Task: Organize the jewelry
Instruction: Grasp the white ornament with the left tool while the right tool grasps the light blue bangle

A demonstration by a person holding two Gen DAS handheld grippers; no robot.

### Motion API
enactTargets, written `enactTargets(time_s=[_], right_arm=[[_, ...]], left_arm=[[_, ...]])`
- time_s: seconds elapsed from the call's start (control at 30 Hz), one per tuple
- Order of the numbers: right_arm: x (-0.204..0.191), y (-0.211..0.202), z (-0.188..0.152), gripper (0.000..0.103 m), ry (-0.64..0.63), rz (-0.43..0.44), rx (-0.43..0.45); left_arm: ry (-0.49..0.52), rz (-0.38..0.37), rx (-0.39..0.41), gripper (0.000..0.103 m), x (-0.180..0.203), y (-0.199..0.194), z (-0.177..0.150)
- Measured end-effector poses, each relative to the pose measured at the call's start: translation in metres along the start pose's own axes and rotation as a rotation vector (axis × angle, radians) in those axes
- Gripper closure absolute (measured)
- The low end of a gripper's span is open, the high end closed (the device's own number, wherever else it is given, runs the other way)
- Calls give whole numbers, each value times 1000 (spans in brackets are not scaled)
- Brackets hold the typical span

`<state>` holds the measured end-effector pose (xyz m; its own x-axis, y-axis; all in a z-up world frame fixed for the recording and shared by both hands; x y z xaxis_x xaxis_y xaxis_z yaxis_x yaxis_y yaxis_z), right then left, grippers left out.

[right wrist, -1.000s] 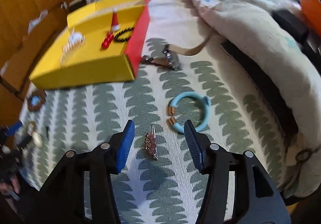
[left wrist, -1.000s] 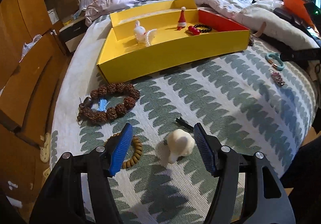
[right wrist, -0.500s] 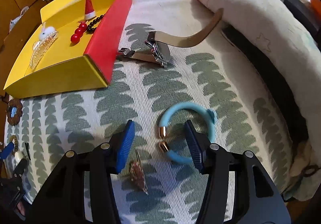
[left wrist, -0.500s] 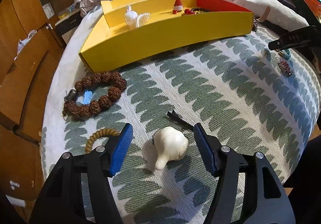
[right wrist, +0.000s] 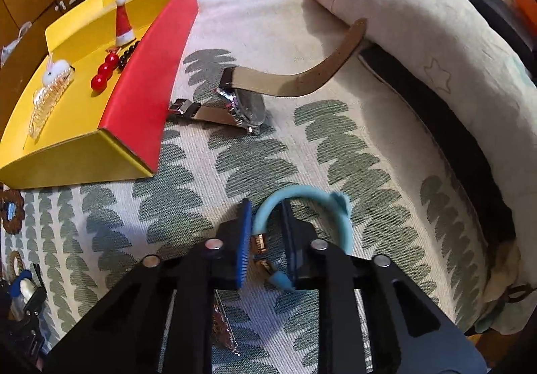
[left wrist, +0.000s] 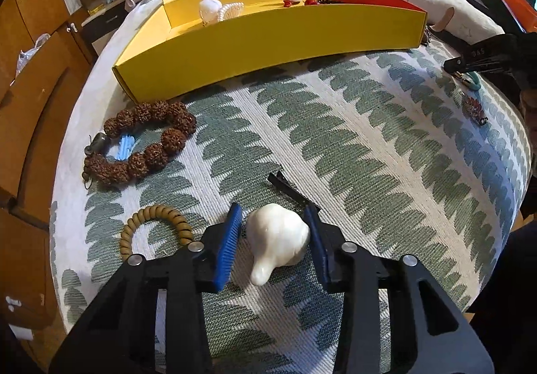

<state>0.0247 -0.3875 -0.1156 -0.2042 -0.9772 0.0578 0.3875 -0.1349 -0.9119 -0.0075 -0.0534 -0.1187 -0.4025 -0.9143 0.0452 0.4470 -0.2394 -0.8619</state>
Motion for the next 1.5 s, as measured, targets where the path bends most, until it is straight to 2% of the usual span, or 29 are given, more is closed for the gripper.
enactTargets(time_s=[0.03,0.33,0.77,0.97,1.07,1.2,1.27,1.37,1.47,1.5], right_arm=[[2,0,0,88,8,6,4],[9,-15,2,92,47,42,57],[26,-68,7,94,125,129,221],[17,-90,15,95,110,157,284],[19,-81,19,95,106,138,253],[24,-42,20,89,53,63,109],[31,-26,15,87,65,69,55],[33,-27,10,86,72,122,57],[20,-29,9,83,31,122,54],[15,-26,11,77,13,116,42]], left_arm=[[0,-7,3,69,0,-1,0],[-37,-50,17,69,-6,-5,8],[-63,-82,81,69,-10,-23,21],[-71,-97,99,69,-8,-28,28],[-72,-100,100,69,-8,-28,29],[-67,-97,91,69,-8,-26,27],[-66,-99,87,69,-7,-26,25],[-61,-101,90,69,-6,-27,25],[-54,-106,93,69,-4,-28,25],[-52,-105,93,69,-3,-28,25]])
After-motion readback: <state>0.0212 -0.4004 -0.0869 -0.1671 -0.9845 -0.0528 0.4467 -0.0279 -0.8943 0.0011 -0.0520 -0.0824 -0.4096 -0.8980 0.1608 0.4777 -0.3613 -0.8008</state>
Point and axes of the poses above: each gripper's, at about its wrist camera, not at the fingertips, and y roughly the way its jaws point, x to its right, z to its top, the point moved 3 cm from there along y, roughly the way its jaws point, and after that the axes turned 9 degrees about -y, right-handed, at the moved point
